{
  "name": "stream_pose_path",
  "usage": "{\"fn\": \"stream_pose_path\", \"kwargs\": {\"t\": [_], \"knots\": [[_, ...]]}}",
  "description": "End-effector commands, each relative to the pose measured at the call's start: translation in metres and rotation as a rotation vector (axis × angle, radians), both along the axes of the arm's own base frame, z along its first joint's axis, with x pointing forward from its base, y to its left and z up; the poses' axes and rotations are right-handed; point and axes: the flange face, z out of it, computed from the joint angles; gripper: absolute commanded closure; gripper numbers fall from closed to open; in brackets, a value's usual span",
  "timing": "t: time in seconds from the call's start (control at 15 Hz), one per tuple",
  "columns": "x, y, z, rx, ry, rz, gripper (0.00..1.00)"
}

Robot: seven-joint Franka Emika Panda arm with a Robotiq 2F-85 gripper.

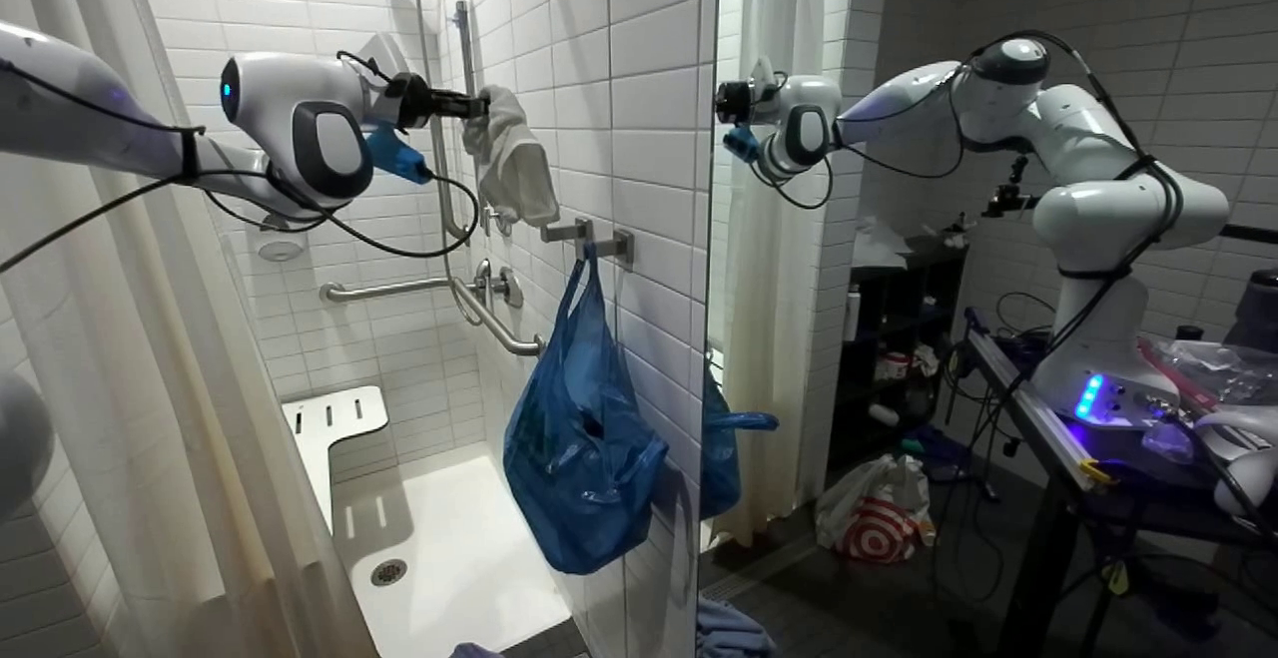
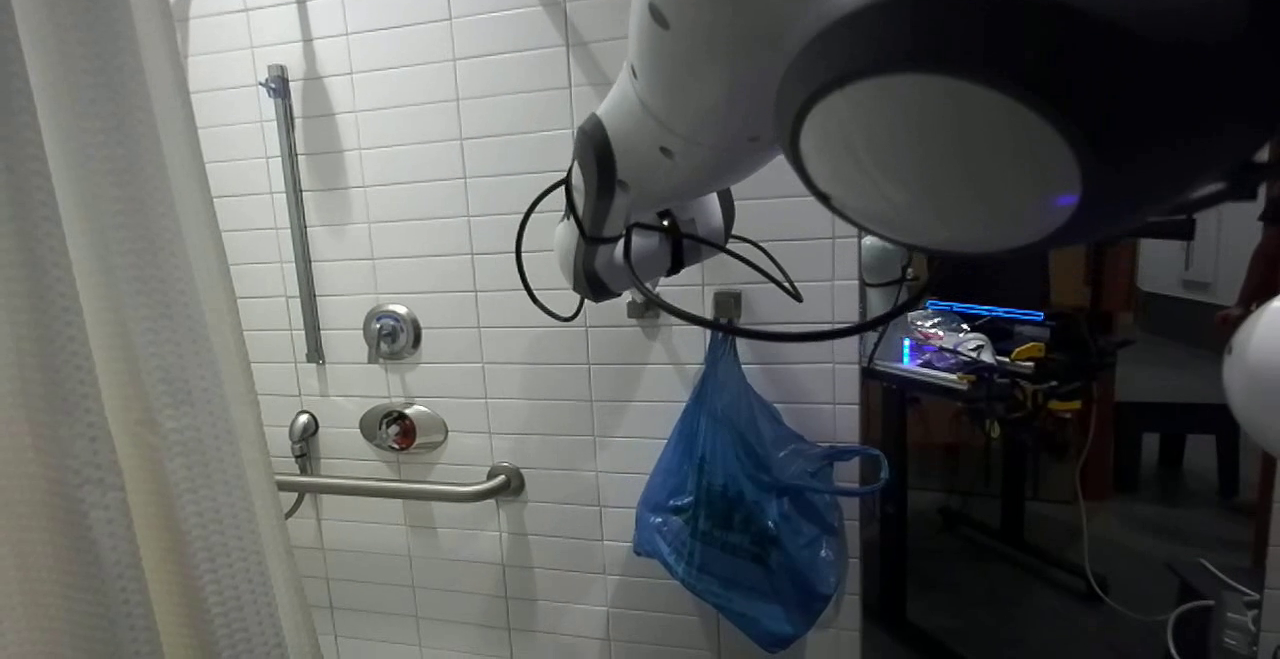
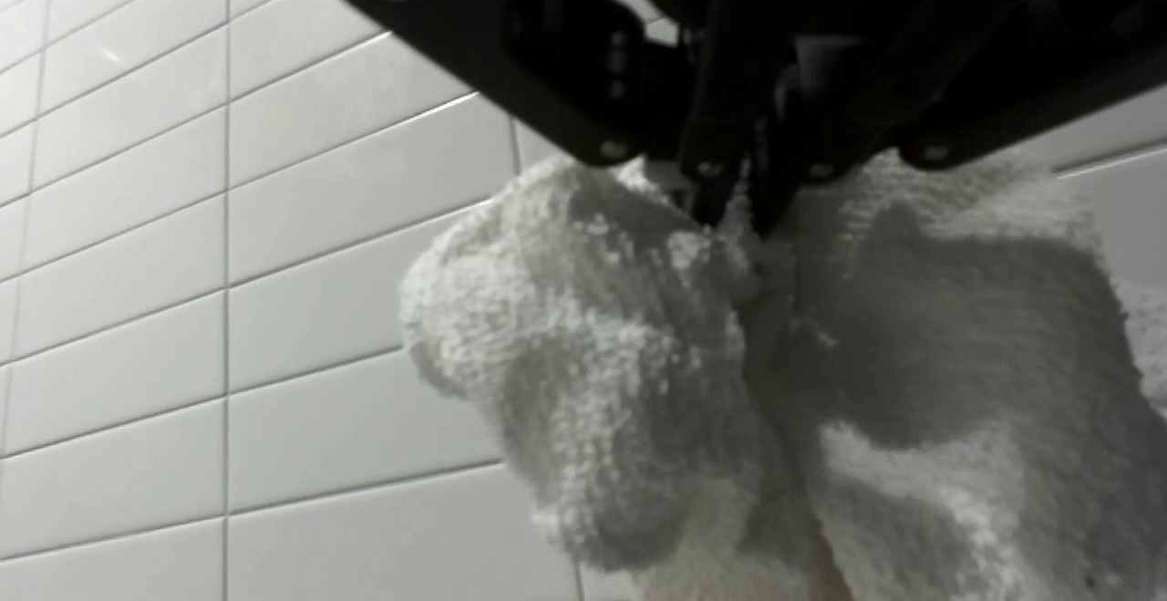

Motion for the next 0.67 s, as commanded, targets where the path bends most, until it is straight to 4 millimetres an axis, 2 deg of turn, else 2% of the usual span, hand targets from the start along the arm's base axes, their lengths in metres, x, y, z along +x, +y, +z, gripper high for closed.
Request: {"fn": "stream_pose_path", "kwargs": {"t": [0.0, 0.6], "knots": [[-0.007, -0.023, 0.011, 0.073, 0.033, 0.001, 0.98], [0.005, -0.049, 0.023, 0.167, 0.18, -0.003, 0.98]]}}
